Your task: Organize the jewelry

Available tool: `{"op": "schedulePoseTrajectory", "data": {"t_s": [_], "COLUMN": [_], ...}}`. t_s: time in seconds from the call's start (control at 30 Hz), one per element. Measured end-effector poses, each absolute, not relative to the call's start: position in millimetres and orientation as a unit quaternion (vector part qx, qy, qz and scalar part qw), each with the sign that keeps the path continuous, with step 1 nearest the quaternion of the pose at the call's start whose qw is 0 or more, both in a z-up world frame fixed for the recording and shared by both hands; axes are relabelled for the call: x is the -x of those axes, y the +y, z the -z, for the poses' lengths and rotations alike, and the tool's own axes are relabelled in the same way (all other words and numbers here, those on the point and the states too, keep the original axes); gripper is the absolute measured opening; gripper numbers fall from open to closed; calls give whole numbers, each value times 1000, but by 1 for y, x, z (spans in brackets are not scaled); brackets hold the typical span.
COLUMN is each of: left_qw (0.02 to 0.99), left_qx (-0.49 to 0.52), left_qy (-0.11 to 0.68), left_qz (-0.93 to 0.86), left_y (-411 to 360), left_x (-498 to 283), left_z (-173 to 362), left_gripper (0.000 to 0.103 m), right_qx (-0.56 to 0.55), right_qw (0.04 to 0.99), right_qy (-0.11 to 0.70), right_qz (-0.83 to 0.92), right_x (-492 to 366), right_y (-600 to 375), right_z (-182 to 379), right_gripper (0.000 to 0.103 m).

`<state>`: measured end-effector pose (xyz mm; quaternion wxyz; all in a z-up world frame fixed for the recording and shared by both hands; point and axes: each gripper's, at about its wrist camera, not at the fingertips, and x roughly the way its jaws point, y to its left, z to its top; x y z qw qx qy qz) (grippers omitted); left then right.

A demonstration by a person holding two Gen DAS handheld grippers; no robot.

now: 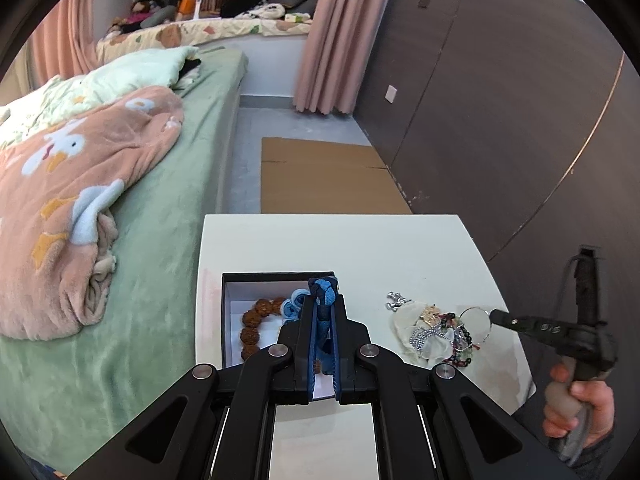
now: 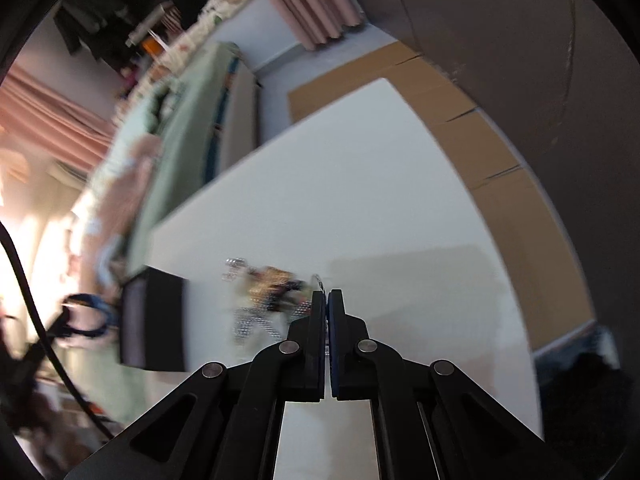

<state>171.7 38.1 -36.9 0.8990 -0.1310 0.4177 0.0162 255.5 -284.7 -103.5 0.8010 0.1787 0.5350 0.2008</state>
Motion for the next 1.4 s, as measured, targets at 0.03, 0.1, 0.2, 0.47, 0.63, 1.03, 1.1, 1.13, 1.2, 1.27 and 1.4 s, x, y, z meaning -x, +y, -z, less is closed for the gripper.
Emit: {"op": "schedulePoseTrajectory", "data": {"t_s": [0.03,0.1,0.2,0.47,0.63,1.03,1.1,1.13,1.2,1.27,1.4], "left_qw": [898,892,880,877,879,883,882,881,880,880,880], "left_qx": [134,139,146,163,165,196,205,212,225,238,249], "left_qy": [420,431,452,452,448,427,424,422,418,412,404], "left_qz": [-13,-3,6,2,10,17,17,17,17,17,18], "left_y": [38,38,36,40,39,70,77,81,88,96,105], "left_x": [-173,-177,-182,-180,-180,-150,-145,-142,-138,-132,-124], "left_z": [39,45,55,57,54,44,44,44,45,44,44], "left_gripper": [5,6,7,68,68,68,68,68,68,68,68], "right_qx": [-190,-208,-227,-202,-177,-157,-155,-151,-132,-109,-78], "right_qw": [798,794,789,783,771,761,761,762,767,775,783], "right_qy": [531,520,505,558,587,620,622,624,625,622,617], "right_qz": [-211,-237,-266,-188,-169,-109,-96,-84,-59,-28,1], "right_x": [-254,-253,-249,-271,-272,-266,-267,-267,-268,-270,-268], "right_y": [-283,-280,-269,-270,-266,-257,-255,-253,-246,-240,-232], "right_z": [102,98,92,109,124,140,139,139,138,137,136], "right_gripper": [2,2,2,18,29,29,28,28,22,12,5]}}
